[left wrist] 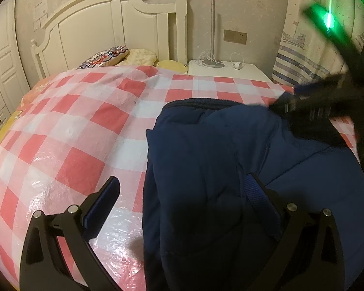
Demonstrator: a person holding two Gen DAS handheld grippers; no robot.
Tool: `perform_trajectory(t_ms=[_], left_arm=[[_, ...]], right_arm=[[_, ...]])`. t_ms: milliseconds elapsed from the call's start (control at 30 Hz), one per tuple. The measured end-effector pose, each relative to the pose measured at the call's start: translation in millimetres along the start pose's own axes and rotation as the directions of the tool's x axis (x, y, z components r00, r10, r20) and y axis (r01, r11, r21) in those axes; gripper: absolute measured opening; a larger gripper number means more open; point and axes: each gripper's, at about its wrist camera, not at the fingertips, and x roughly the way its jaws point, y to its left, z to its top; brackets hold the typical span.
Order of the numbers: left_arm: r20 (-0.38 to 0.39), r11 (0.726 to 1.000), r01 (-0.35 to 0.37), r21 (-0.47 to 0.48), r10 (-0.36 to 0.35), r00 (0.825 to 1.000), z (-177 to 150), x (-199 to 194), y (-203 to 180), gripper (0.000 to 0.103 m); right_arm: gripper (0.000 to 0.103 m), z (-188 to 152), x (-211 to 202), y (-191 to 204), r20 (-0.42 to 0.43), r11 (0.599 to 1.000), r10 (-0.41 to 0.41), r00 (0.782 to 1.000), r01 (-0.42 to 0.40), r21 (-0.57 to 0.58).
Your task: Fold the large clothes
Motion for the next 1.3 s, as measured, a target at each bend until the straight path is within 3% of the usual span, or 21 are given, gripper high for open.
perform_trajectory(t_ms=[67,133,267,433,767,867,933,1100,1200,1300], left_arm=[[-0.001,1.000,0.005,-0.002,-0.005,1.000,0,0,0,0.101],[-0.001,1.000,0.008,-0.004,-0.008,1.000,0,0,1,0.101],[-0.006,1.000,0.004,-0.009,-0.004,1.000,0,1,2,0.101],[-0.014,1.000,0.019,-0.015,-0.019,1.000,0,2,4,0.101],[-0.007,1.000,-0.004,-0.015,0.003,1.000,-1,0,5,0.101],[0.025,0.999,-0.024,-0.035,0.025,0.999,-9,-26,12,0.101],[0.058,0.998,0.013,-0.064,-0.009,0.998,-25,-54,23,0.101],[0.060,0.997,0.037,-0.064,-0.033,0.998,-59,-81,35,0.101],[0.050,0.998,0.027,-0.049,-0.024,0.998,-67,-77,29,0.101],[0.056,0.999,-0.020,-0.031,0.022,0.998,-71,-76,23,0.101]], right_arm=[[0.076,9,-22,-1,0.100,0.996,0.072,0.992,-0.078,0.049],[0.078,17,-24,7,0.109,0.988,0.137,0.985,-0.143,0.055],[0.083,19,18,46,-0.064,0.988,0.106,0.992,-0.113,-0.109],[0.084,19,34,38,-0.106,0.983,0.172,0.979,-0.178,-0.048],[0.084,12,30,47,-0.037,0.994,0.073,0.997,-0.075,-0.076],[0.086,11,22,51,-0.021,0.994,0.036,0.999,-0.038,-0.103],[0.087,11,7,51,-0.008,0.994,0.008,1.000,-0.009,-0.112],[0.089,11,-51,61,0.128,0.985,0.159,0.979,-0.148,-0.088],[0.090,12,-53,94,0.109,0.971,0.195,0.975,-0.176,-0.160],[0.089,2,-21,141,0.023,0.951,0.066,0.998,-0.056,-0.303]])
